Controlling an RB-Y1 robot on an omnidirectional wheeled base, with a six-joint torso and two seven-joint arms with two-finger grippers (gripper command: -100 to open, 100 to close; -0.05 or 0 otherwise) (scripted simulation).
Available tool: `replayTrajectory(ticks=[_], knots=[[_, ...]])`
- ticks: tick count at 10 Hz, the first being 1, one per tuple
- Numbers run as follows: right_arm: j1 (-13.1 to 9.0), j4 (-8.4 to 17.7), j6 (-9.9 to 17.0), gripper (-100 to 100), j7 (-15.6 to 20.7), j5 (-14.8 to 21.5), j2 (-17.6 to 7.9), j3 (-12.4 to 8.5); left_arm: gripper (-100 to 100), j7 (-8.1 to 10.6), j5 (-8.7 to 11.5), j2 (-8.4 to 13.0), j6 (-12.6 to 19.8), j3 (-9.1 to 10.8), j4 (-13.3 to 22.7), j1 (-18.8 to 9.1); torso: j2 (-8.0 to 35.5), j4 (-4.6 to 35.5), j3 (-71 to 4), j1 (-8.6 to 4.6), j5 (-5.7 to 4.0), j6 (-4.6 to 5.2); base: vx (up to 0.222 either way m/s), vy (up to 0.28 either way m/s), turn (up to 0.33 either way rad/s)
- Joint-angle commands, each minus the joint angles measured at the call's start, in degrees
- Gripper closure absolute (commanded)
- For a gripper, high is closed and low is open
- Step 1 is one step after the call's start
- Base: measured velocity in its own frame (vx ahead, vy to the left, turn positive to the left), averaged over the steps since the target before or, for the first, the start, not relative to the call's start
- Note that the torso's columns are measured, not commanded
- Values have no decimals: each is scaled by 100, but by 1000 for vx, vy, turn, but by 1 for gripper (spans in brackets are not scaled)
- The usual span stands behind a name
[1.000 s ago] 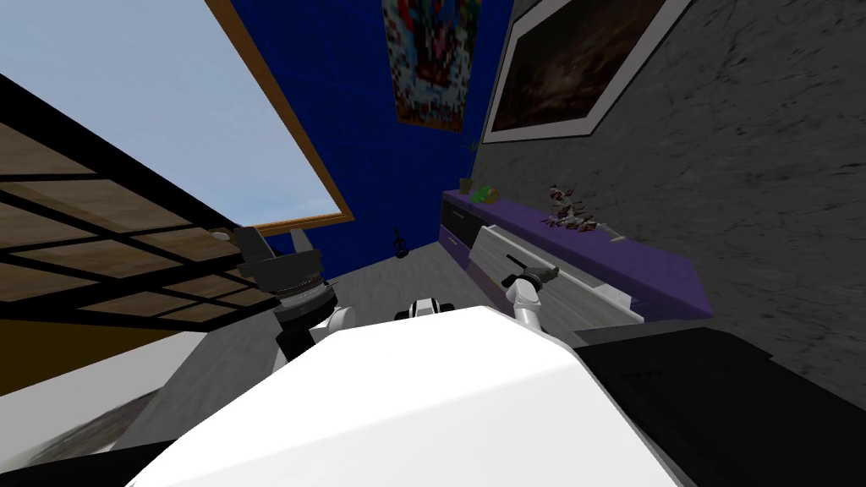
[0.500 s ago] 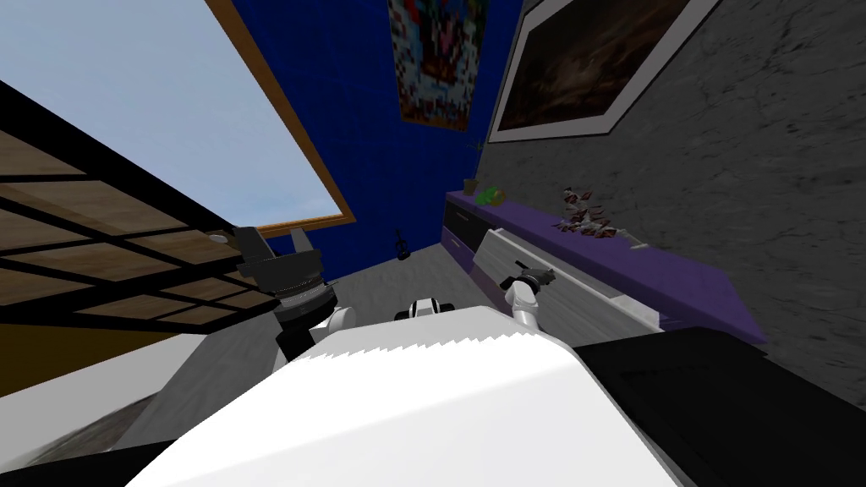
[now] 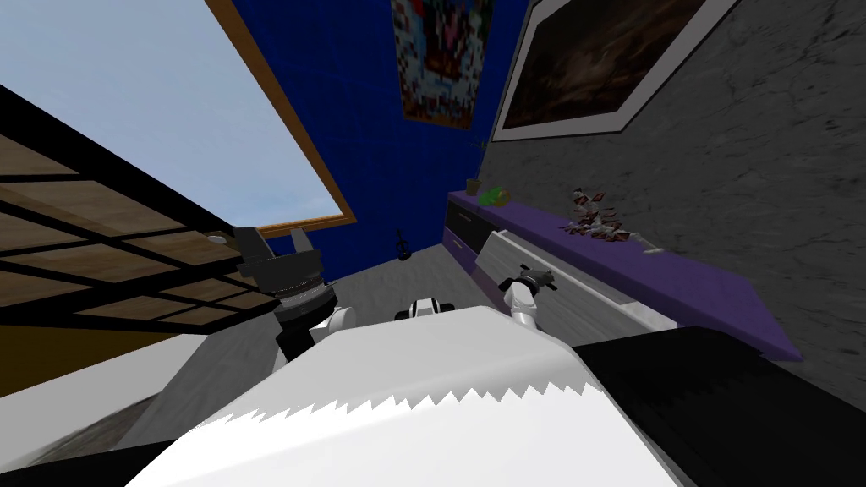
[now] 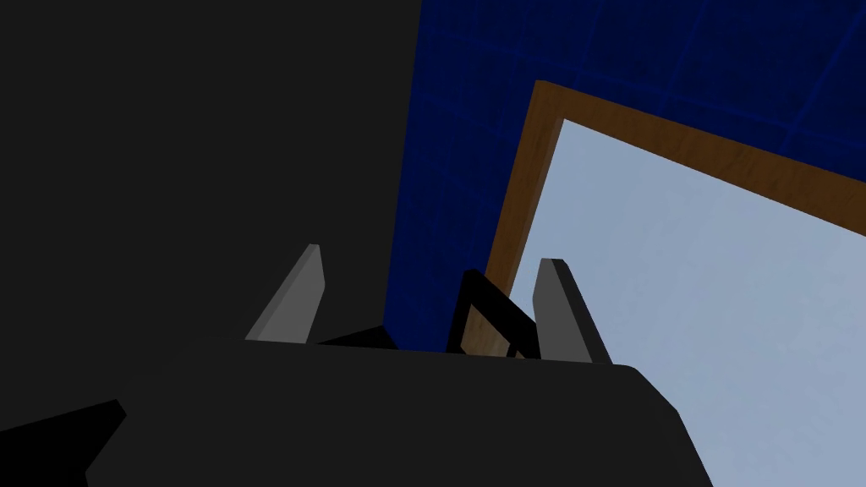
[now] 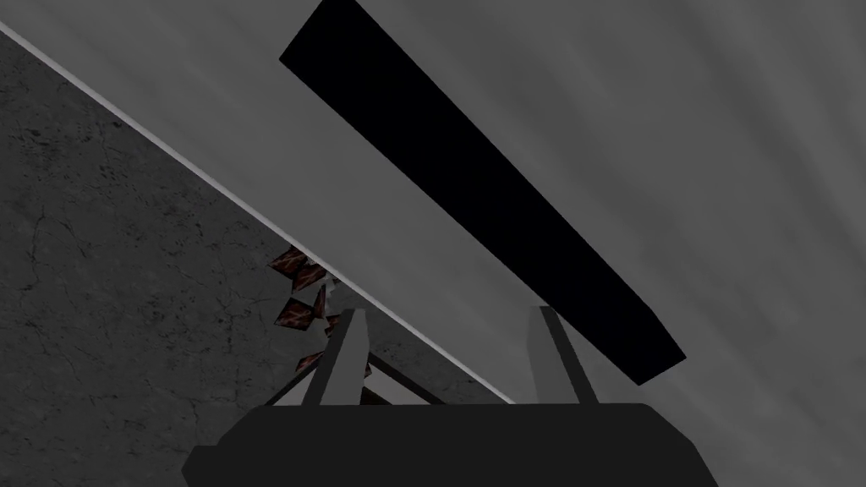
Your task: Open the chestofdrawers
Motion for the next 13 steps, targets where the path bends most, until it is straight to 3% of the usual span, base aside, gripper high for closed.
replayTrajectory(ticks=[1,3,4,8,11,12,13], knots=[[-73,-68,-77,-100,239,-161,-93,-103,0,0,0,0,0,0,0,0,5,1,2,-6,2,13,6,-24,-48],[-84,-82,-50,-100,250,-160,-135,-145,0,0,0,1,0,1,0,0,14,7,3,16,23,22,14,-28,-21],[-31,-29,-33,100,102,-69,-40,-44,0,0,0,0,0,0,0,0,27,9,9,32,29,32,1,14,99],[-150,-102,-87,100,329,-215,-186,-171,0,0,0,-2,0,-2,0,-1,81,33,36,99,78,57,-41,116,-33],[-157,-190,-99,100,426,-283,-177,-197,0,0,0,-2,0,-2,0,-1,65,28,24,54,65,58,-63,155,-32],[-124,-117,-109,-100,301,-210,-122,-120,0,0,0,-1,0,-1,0,-1,50,25,17,21,57,57,41,-51,55],[-112,-87,-111,-100,244,-180,-103,-91,0,0,0,1,0,1,0,0,29,19,4,-9,47,56,87,-125,79]])
